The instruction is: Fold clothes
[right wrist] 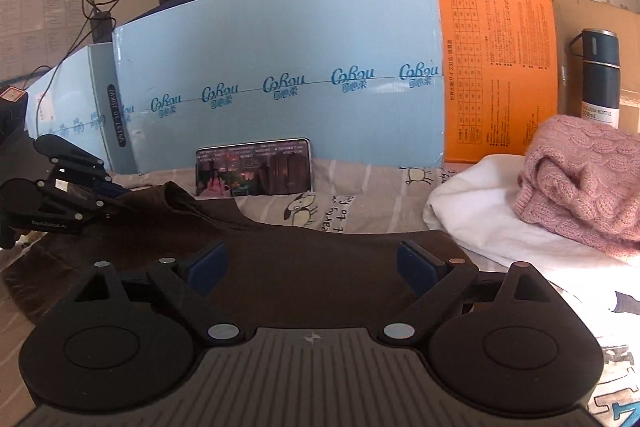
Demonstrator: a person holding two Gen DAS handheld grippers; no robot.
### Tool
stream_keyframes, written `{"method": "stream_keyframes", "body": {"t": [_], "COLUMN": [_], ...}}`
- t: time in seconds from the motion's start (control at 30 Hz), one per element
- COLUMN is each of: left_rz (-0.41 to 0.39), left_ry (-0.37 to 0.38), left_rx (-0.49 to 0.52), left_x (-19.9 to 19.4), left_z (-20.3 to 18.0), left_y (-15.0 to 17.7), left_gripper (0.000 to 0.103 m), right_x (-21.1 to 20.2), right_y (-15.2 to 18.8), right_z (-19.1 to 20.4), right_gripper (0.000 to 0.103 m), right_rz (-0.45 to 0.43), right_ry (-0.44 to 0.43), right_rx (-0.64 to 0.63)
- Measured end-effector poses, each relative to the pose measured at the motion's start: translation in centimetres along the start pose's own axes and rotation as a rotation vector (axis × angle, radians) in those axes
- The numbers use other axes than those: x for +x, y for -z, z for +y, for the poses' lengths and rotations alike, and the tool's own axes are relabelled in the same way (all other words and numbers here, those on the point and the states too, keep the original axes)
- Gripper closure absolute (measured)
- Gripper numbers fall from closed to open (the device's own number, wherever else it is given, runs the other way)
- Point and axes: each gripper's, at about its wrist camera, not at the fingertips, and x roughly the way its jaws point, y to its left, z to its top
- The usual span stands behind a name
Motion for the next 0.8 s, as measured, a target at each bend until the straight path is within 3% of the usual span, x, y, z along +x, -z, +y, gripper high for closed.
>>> {"method": "stream_keyframes", "body": {"t": [0.1, 0.23, 0.27, 0.3, 0.33, 0.37, 0.4, 0.57, 0.8], "left_rz": [-0.028, -0.085, -0.090, -0.096, -0.103, -0.110, -0.119, -0.181, -0.303], "left_ry": [-0.009, 0.013, 0.015, 0.012, 0.001, -0.005, -0.010, 0.002, 0.075], "left_rx": [0.020, 0.040, 0.050, 0.061, 0.070, 0.070, 0.067, 0.080, 0.092], "left_x": [-1.2, -3.1, -3.5, -4.0, -4.6, -5.2, -6.0, -10.4, -16.9], "left_z": [-1.9, -3.5, -3.9, -4.3, -4.8, -5.2, -5.5, -8.3, -14.0], "left_y": [0.2, -0.6, -0.8, -1.0, -1.1, -1.2, -1.2, -1.2, -0.9], "left_gripper": [0.091, 0.091, 0.091, 0.093, 0.093, 0.093, 0.093, 0.093, 0.093], "right_x": [0.8, 2.8, 3.2, 3.6, 3.9, 4.1, 3.8, -1.6, -11.0], "right_y": [-0.4, -0.7, -0.8, -0.9, -1.0, -1.2, -1.4, -1.5, -0.7], "right_z": [2.8, 7.3, 8.2, 8.9, 9.7, 10.2, 10.5, 12.0, 14.5], "right_gripper": [0.009, 0.013, 0.020, 0.037, 0.047, 0.070, 0.082, 0.094, 0.095], "right_rz": [0.016, 0.013, 0.003, -0.009, -0.021, -0.023, -0.018, -0.062, -0.153], "right_ry": [-0.107, -0.176, -0.179, -0.175, -0.171, -0.184, -0.208, -0.290, -0.365], "right_rx": [-0.161, -0.445, -0.511, -0.564, -0.616, -0.648, -0.661, -0.659, -0.632]}}
